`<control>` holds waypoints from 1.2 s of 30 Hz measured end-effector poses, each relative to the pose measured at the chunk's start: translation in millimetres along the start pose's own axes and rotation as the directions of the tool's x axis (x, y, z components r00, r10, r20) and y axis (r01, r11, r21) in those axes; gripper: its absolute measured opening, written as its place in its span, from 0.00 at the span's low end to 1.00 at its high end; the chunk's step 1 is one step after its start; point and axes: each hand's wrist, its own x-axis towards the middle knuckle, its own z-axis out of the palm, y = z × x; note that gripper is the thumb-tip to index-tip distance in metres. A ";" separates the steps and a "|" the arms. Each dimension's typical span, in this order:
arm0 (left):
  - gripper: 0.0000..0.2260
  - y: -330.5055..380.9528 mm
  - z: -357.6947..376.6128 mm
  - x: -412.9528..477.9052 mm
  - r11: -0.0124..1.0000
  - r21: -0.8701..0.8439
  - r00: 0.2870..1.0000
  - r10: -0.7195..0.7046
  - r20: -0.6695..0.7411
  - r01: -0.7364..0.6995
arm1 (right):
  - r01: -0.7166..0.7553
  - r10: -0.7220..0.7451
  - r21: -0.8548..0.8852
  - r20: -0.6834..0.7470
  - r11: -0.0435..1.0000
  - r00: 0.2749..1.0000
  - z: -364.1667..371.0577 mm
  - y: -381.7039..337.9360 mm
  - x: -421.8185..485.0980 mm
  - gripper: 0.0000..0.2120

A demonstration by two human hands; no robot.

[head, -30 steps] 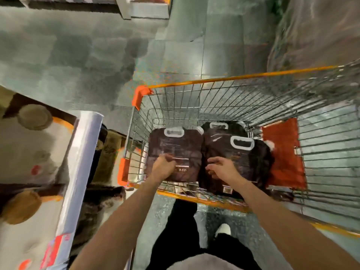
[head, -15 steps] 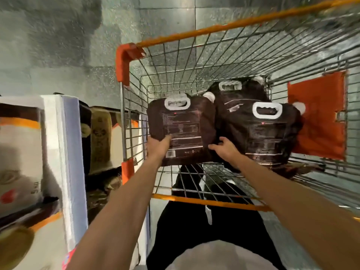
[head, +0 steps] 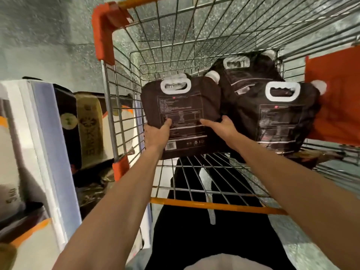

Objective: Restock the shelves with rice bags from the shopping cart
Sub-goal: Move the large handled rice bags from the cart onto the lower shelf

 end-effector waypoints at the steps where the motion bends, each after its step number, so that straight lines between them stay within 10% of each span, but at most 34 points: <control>1: 0.43 -1.4 1.1 1.9 1.000 -0.004 1.000 0.001 0.001 -0.001 | -0.001 0.001 0.011 -0.004 1.000 1.000 2.2 0.2 3.6 0.37; 18: 0.34 2.5 5.8 4.3 0.998 -0.048 0.999 -0.035 -0.002 0.035 | 0.090 -0.092 0.046 0.062 0.995 0.994 -3.3 5.7 4.2 0.26; 28: 0.32 16.3 -3.9 -20.8 0.989 -0.124 0.943 -0.032 0.330 0.077 | 0.509 -0.534 -0.289 -0.006 0.810 0.846 -46.8 -28.0 -59.7 0.10; 36: 0.23 27.7 48.0 -26.9 0.988 -0.137 0.930 -0.017 0.367 0.072 | 0.360 -0.361 -0.034 -0.045 0.932 0.931 -103.0 -14.2 -26.9 0.18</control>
